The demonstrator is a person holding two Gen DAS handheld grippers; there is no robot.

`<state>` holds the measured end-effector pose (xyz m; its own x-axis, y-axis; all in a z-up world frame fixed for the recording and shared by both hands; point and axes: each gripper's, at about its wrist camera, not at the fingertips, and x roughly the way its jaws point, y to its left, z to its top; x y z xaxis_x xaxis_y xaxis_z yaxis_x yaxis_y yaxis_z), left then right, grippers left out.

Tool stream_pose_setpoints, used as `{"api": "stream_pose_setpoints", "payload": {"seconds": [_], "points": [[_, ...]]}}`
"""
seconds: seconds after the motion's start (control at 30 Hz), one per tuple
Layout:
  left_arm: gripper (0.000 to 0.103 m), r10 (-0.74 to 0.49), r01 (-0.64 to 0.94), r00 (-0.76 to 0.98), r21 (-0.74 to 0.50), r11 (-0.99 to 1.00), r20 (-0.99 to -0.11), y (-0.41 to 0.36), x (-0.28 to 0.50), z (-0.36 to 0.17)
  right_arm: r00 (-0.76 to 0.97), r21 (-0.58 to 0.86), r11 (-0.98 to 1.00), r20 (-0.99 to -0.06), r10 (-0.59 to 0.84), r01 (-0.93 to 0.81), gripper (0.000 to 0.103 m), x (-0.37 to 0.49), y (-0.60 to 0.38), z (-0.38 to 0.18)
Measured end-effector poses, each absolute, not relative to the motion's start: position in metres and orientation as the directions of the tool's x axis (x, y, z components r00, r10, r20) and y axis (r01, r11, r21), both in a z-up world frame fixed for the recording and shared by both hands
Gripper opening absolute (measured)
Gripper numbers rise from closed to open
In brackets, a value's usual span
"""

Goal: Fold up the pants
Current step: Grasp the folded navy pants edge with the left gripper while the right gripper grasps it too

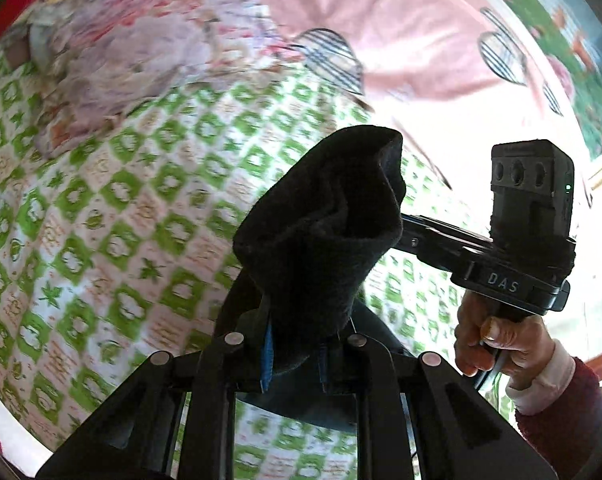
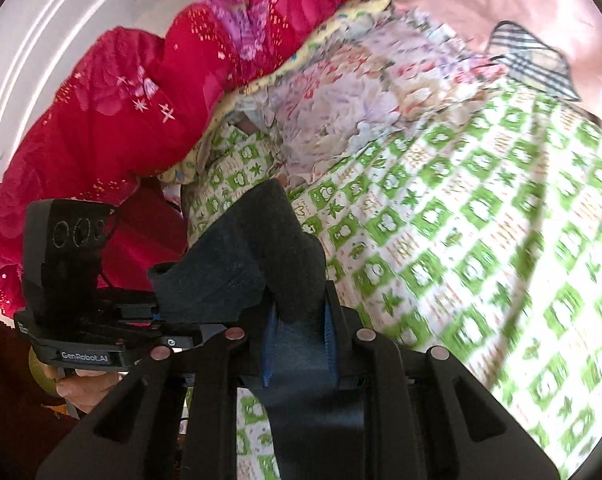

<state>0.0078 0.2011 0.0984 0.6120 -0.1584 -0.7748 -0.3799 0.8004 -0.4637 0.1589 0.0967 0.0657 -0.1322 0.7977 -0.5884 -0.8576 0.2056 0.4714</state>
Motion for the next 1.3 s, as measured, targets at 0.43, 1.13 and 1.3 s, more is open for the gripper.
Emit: {"api": "stream_pose_setpoints", "payload": {"seconds": [0.43,1.13,1.3], "points": [[0.016,-0.244,-0.191,0.592,-0.427,0.884,-0.768,0.101,0.022,0.113,0.004,0.501,0.319,-0.532,0.847,-0.805,0.021,0.147,-0.017,0.06],[0.017,-0.211,-0.007,0.486,-0.246,0.969,-0.848,-0.016,0.029,0.063,0.108,0.544,0.457,-0.554,0.825,-0.704,0.021,0.133,-0.12,-0.003],[0.017,-0.193,0.054,0.488,-0.191,0.98,-0.851,-0.038,0.025,0.058,0.121,0.556,0.473,-0.553,0.824,-0.684,0.021,0.13,-0.134,-0.012]]}}
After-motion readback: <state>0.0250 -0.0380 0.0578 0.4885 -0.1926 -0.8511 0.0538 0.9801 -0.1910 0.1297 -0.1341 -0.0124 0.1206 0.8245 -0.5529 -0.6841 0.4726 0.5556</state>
